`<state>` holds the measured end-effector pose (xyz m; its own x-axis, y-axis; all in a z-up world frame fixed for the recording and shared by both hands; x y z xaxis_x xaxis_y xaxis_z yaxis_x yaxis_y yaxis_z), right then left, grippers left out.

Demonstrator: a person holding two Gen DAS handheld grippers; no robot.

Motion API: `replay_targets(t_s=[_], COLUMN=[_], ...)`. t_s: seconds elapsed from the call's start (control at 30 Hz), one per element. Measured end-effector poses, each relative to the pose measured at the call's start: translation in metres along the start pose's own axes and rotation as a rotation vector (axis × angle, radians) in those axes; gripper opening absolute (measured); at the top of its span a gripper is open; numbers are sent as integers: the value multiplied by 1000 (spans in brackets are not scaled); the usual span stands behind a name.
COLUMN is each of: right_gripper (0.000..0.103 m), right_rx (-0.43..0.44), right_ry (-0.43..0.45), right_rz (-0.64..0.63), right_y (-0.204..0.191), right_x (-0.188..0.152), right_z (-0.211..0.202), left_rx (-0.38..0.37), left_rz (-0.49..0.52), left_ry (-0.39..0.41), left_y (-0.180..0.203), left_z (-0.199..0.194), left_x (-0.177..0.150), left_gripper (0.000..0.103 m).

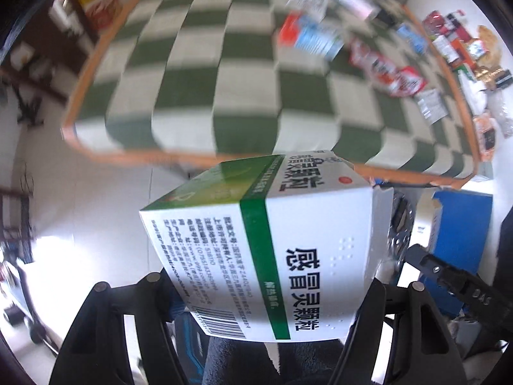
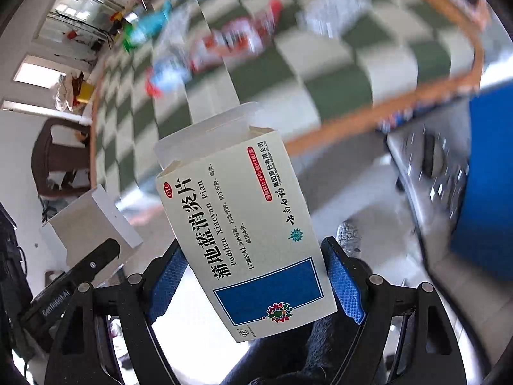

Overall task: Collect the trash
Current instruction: 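Lift both held boxes and carry them toward the floor trash bin, then open both tools over the bin to drop the boxes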

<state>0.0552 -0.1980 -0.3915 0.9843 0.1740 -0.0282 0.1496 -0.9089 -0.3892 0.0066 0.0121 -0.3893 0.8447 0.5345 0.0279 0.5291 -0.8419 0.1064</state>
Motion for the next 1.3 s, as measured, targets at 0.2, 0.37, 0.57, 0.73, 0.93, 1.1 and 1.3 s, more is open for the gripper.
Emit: replay_targets(t_s=[0.2, 0.37, 0.57, 0.73, 0.93, 1.1, 1.3], right_gripper=[84, 84, 84, 86, 103, 103, 103], right_rx=[45, 86, 94, 119, 11, -238, -377], right_ry=[-180, -259, -288, -347, -316, -230, -174], right_rz=[95, 168, 216, 232, 133, -36, -150], right_y=[48, 76, 92, 95, 104, 105, 95], right_x=[-47, -50, -32, -17, -3, 0, -9], right_z=[115, 237, 365, 450, 499, 488, 469], left_rx=[-39, -92, -122, -97, 59, 186, 192], left_rz=[-107, -151, -165, -141, -115, -86, -84], left_ry=[-134, -233, -270, -275, -189, -175, -168], left_y=[-27, -45, -69, -87, -129, -145, -147], left_z=[119, 244, 343, 390, 393, 381, 355], left_x=[-31, -22, 6, 13, 5, -14, -28], left_gripper=[67, 67, 87, 103, 103, 103, 103])
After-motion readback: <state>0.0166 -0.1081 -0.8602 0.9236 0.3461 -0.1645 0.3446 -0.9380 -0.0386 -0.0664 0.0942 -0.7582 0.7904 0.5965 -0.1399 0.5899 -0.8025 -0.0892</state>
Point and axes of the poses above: each gripper's, at about its wrist camera, not at the fingertips, and z roughly the way its jaws point, y to its right, x to its top, the point moved 10 cm from there along z, roughly the way its jaws point, and after that the axes turned 3 degrees about -y, right-handed, at the moved point
